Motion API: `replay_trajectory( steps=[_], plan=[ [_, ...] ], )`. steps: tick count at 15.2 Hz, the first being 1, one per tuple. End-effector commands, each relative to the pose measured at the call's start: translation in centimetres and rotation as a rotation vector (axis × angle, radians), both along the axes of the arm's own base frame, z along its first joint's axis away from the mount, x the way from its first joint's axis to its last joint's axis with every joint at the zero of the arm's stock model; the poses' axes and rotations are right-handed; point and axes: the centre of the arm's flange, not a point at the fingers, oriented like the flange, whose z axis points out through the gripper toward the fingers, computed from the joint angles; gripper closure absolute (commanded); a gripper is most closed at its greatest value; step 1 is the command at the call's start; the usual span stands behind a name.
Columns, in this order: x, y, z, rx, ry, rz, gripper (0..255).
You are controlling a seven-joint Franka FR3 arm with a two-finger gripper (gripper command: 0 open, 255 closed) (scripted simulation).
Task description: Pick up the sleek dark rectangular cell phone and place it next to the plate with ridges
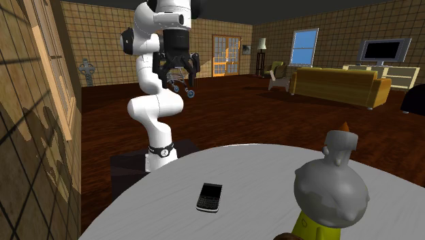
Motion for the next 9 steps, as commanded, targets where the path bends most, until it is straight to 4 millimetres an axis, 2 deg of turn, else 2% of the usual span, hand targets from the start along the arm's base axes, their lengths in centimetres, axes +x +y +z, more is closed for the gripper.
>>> replay_trajectory(
  steps=[1, 9],
  plan=[
    [0.0, 0.0, 0.0, 0.0, 0.0, 0.0, 0],
    [5.8, 2.4, -8.6, -0.013, -0.006, -0.239, 0]
  ],
)
